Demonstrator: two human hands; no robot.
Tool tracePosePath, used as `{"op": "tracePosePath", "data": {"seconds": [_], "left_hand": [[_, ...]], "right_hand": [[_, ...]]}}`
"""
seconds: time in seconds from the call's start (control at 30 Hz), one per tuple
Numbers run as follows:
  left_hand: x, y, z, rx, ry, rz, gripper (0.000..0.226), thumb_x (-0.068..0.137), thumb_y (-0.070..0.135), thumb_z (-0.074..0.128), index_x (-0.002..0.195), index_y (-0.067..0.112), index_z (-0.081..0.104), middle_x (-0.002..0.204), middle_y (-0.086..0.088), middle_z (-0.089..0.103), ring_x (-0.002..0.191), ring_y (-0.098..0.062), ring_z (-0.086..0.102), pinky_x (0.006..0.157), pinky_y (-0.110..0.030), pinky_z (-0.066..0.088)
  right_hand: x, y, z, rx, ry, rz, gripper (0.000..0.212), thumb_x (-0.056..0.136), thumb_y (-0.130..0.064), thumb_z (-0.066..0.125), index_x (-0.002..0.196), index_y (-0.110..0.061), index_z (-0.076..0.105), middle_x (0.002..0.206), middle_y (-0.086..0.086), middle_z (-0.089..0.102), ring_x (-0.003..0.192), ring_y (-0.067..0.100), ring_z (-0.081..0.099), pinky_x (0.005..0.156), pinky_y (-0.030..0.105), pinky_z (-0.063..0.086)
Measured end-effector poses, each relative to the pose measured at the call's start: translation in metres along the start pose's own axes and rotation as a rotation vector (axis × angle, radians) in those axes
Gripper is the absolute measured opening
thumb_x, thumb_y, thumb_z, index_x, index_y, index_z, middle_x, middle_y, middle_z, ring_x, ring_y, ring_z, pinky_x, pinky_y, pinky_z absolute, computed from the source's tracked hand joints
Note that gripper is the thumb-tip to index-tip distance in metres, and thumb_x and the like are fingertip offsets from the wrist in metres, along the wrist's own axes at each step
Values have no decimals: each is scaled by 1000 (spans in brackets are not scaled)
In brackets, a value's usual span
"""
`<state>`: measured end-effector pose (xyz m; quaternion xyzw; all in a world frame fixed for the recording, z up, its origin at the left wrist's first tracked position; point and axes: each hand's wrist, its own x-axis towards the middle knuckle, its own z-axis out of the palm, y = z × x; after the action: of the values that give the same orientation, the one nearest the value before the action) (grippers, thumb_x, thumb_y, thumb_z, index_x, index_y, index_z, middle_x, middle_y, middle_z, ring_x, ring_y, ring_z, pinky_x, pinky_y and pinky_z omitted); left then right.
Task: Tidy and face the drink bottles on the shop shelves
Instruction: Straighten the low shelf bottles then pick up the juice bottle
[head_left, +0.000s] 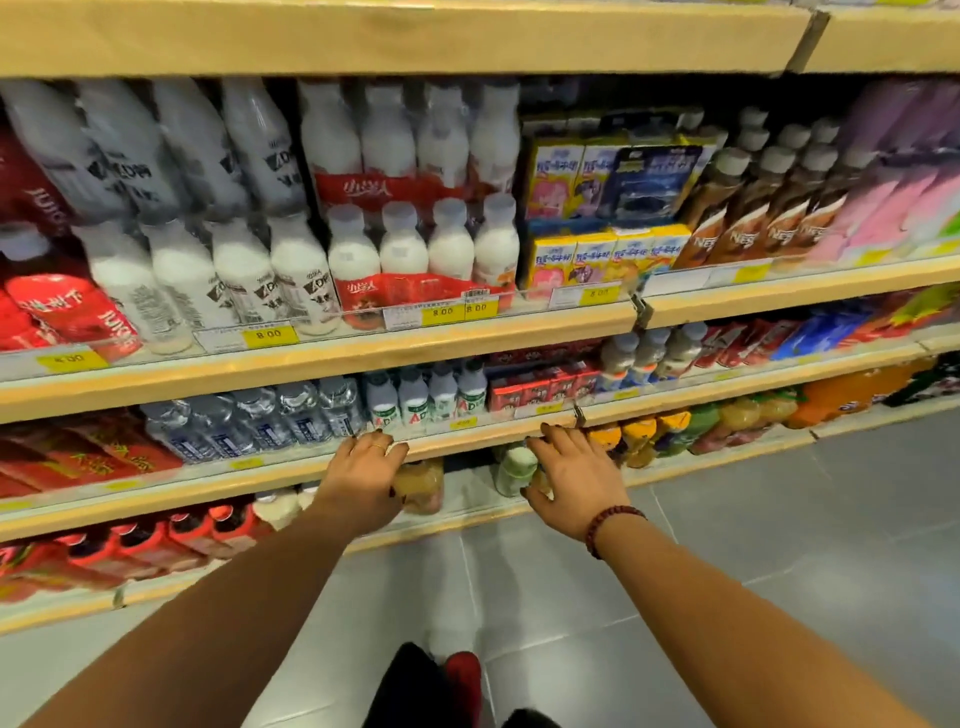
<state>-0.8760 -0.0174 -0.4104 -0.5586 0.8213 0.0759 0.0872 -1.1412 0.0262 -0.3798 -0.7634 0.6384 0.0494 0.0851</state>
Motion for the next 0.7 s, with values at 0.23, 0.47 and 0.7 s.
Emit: {"op": "tracePosePath", "data": {"seconds": [0.23, 0.47, 0.7], "left_hand": [[0, 16, 46, -48, -46, -184, 69, 86, 46, 54, 145, 22, 29, 152, -4, 31, 140, -23, 28, 113, -35, 21], [17, 33, 155, -186, -64, -403, 73, 84, 50, 57, 146, 21, 30, 148, -7, 36, 137, -26, 31, 110, -35, 29], [62, 36, 280, -444, 98, -509, 76, 76, 36, 74, 141, 11, 41, 141, -13, 46, 131, -30, 40, 105, -38, 36]], "right_hand": [[48, 18, 55, 37, -119, -205, 62, 85, -51, 52, 138, -21, 39, 144, 2, 39, 131, 25, 34, 105, 37, 33], [99, 35, 155, 120, -181, -325, 69, 88, -47, 51, 147, -20, 28, 151, 5, 33, 136, 26, 31, 110, 41, 31], [169, 27, 270, 308, -101, -314, 67, 84, -40, 61, 142, -17, 37, 143, 6, 44, 127, 29, 40, 100, 37, 37]]}}
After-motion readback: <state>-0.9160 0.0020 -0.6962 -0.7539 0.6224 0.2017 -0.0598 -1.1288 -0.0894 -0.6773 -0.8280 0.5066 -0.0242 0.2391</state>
